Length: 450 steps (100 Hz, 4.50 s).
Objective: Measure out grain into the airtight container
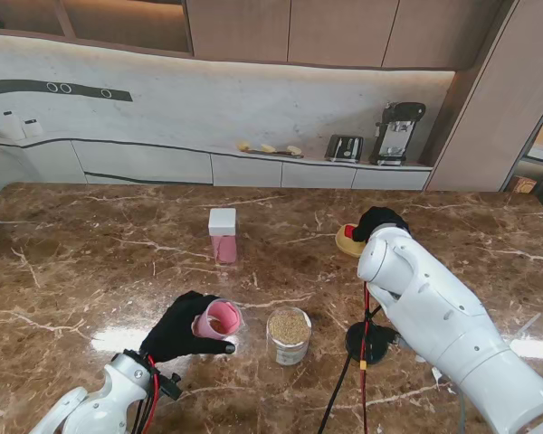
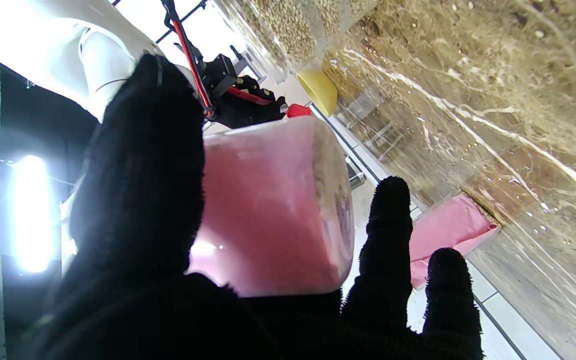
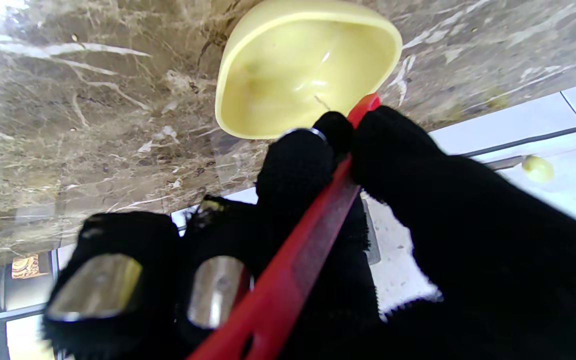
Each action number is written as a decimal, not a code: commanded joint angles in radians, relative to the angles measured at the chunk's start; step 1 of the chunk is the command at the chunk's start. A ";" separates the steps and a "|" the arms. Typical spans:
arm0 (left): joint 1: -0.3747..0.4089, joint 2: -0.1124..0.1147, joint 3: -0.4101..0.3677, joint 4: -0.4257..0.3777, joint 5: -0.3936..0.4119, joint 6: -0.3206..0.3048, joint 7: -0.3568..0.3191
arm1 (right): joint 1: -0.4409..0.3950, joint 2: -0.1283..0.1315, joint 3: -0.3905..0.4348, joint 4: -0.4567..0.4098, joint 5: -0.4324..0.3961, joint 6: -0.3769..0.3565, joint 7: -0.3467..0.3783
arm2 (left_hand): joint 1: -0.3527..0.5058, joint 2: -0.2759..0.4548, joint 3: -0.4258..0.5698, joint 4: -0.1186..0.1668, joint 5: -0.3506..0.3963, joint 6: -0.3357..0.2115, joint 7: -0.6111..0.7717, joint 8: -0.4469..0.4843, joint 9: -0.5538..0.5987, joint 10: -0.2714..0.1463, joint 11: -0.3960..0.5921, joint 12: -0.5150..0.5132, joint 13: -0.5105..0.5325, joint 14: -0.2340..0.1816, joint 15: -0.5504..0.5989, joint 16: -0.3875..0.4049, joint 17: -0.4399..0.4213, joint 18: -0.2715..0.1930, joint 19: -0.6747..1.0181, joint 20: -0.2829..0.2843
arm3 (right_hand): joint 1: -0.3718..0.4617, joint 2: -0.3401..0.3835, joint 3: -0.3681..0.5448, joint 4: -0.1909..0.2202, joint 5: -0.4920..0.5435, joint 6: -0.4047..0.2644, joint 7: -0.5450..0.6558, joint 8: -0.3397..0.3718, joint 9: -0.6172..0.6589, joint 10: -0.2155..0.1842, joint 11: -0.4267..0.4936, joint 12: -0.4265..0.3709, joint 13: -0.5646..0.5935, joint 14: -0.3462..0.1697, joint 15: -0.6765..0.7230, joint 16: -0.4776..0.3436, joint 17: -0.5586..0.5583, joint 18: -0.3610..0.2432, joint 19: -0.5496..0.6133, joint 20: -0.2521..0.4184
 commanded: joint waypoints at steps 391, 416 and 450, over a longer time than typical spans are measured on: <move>-0.210 -0.037 0.036 0.239 -0.229 0.373 -0.055 | -0.558 -0.013 0.308 -0.344 -0.098 -0.385 -0.331 | 0.088 0.455 -0.122 -0.022 0.234 -0.274 -0.037 -0.364 -0.580 -0.207 -0.142 -0.405 -0.475 -0.328 -0.370 -0.469 0.007 -0.236 -0.419 -0.659 | -0.215 0.207 -0.168 0.176 -0.347 0.029 -0.560 0.005 -0.647 0.083 -0.528 -0.446 -0.625 0.106 -1.205 -0.511 -0.872 0.003 -0.895 -0.103; -0.253 -0.039 0.057 0.272 -0.240 0.435 -0.074 | -0.561 -0.022 0.306 -0.322 -0.073 -0.431 -0.374 | 0.075 0.493 -0.128 -0.029 0.207 -0.282 -0.062 -0.374 -0.600 -0.215 -0.146 -0.409 -0.477 -0.335 -0.374 -0.495 0.008 -0.242 -0.419 -0.659 | -0.216 0.204 -0.167 0.176 -0.350 0.032 -0.562 0.004 -0.649 0.082 -0.530 -0.446 -0.632 0.107 -1.210 -0.513 -0.878 0.000 -0.906 -0.103; -0.278 -0.027 0.063 0.296 -0.216 0.495 -0.125 | -0.571 -0.025 0.317 -0.320 -0.064 -0.474 -0.399 | 0.061 0.547 -0.136 -0.028 0.153 -0.279 -0.159 -0.362 -0.619 -0.214 -0.212 -0.433 -0.479 -0.341 -0.377 -0.561 0.009 -0.247 -0.419 -0.659 | -0.215 0.205 -0.172 0.176 -0.351 0.031 -0.564 0.003 -0.654 0.082 -0.534 -0.447 -0.641 0.109 -1.215 -0.514 -0.887 0.004 -0.918 -0.102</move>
